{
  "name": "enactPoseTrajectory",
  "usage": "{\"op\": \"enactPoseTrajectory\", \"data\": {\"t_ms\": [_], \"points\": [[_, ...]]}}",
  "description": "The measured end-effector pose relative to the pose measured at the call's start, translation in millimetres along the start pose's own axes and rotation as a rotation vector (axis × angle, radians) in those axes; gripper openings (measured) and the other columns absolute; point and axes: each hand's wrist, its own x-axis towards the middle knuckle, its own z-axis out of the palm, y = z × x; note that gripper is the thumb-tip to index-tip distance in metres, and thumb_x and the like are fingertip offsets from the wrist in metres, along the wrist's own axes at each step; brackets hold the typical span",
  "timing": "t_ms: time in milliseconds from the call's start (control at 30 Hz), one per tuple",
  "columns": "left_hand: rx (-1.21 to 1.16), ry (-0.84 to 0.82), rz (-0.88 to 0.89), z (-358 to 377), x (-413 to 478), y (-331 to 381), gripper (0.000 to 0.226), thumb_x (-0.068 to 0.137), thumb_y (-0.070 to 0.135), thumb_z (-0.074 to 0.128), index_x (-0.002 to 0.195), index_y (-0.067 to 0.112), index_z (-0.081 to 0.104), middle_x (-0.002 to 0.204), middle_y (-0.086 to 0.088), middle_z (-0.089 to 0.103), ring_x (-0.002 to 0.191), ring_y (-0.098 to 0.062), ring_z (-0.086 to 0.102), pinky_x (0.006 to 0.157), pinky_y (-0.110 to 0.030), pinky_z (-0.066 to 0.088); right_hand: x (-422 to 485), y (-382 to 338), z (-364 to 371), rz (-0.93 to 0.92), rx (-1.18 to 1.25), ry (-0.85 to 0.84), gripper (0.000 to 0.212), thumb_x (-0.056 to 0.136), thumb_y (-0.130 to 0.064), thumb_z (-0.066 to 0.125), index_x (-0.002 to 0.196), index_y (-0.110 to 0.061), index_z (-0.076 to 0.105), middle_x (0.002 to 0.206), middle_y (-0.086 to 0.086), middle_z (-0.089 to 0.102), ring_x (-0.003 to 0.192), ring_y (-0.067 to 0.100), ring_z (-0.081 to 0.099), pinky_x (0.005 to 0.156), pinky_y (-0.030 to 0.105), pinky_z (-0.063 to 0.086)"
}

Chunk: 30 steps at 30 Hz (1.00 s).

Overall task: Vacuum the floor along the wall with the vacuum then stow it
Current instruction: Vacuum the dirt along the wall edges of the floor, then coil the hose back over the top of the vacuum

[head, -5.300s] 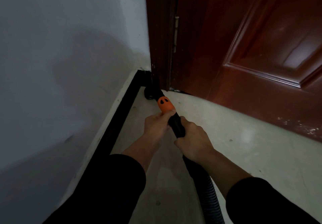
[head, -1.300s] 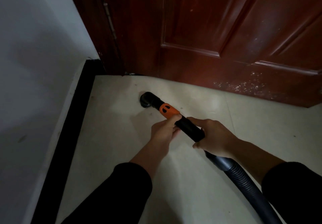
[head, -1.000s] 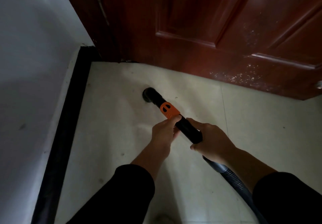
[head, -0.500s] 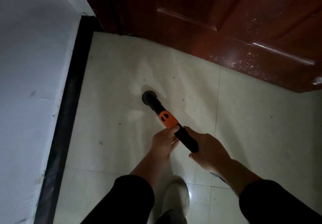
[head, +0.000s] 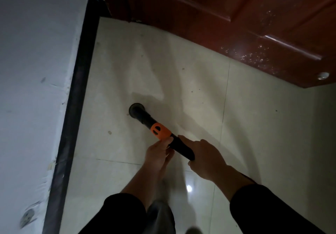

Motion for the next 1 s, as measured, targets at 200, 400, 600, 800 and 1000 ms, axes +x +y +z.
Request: {"op": "enactPoseTrajectory", "data": {"t_ms": [200, 400, 600, 800, 1000], "points": [[-0.063, 0.026, 0.163, -32.7, -42.8, 34.6, 0.019, 0.088, 0.009, 0.066, 0.106, 0.007, 0.068, 0.105, -0.012, 0.072, 0.092, -0.014, 0.069, 0.074, -0.02, 0.05, -5.7, -54.0, -13.8, -0.061, 0.075, 0.044, 0.077, 0.083, -0.015, 0.066, 0.147, -0.033, 0.027, 0.109, 0.004, 0.064, 0.103, 0.025, 0.058, 0.087, 0.039, 0.051], [-0.076, 0.024, 0.304, -43.8, -106.9, 66.1, 0.024, 0.087, 0.01, 0.067, 0.111, 0.008, 0.067, 0.103, -0.008, 0.074, 0.092, -0.013, 0.071, 0.076, -0.019, 0.052, -32.8, -99.4, -48.0, -0.167, 0.158, 0.09, 0.062, 0.08, -0.015, 0.071, 0.131, -0.031, 0.041, 0.084, -0.006, 0.062, 0.073, 0.013, 0.06, 0.059, 0.014, 0.045], [0.054, 0.047, 0.407, -33.4, -183.3, 70.1, 0.01, 0.083, 0.013, 0.071, 0.087, 0.022, 0.071, 0.102, -0.009, 0.072, 0.105, -0.026, 0.066, 0.1, -0.041, 0.049, -87.3, -111.3, -92.8, -0.176, 0.196, 0.026, 0.04, 0.081, -0.014, 0.072, 0.116, -0.02, 0.053, 0.09, -0.007, 0.062, 0.078, 0.006, 0.056, 0.058, 0.008, 0.038], [0.037, 0.136, 0.515, -17.9, -299.8, 28.0, 0.012, 0.083, 0.016, 0.072, 0.089, 0.025, 0.07, 0.098, -0.005, 0.072, 0.095, -0.018, 0.067, 0.09, -0.031, 0.052, -179.4, -112.9, -136.7, -0.325, 0.094, -0.044, 0.031, 0.085, -0.016, 0.067, 0.109, -0.026, 0.051, 0.084, -0.01, 0.058, 0.073, 0.003, 0.053, 0.056, 0.009, 0.035], [-0.228, 0.327, 0.575, -23.1, -418.6, -61.8, 0.013, 0.08, 0.014, 0.076, 0.09, 0.021, 0.073, 0.087, 0.004, 0.074, 0.08, -0.004, 0.067, 0.069, -0.012, 0.047, -288.3, -129.2, -150.6, -0.511, -0.134, -0.196, 0.045, 0.079, -0.019, 0.075, 0.118, -0.023, 0.053, 0.1, -0.001, 0.066, 0.094, 0.018, 0.064, 0.076, 0.027, 0.05]]}}
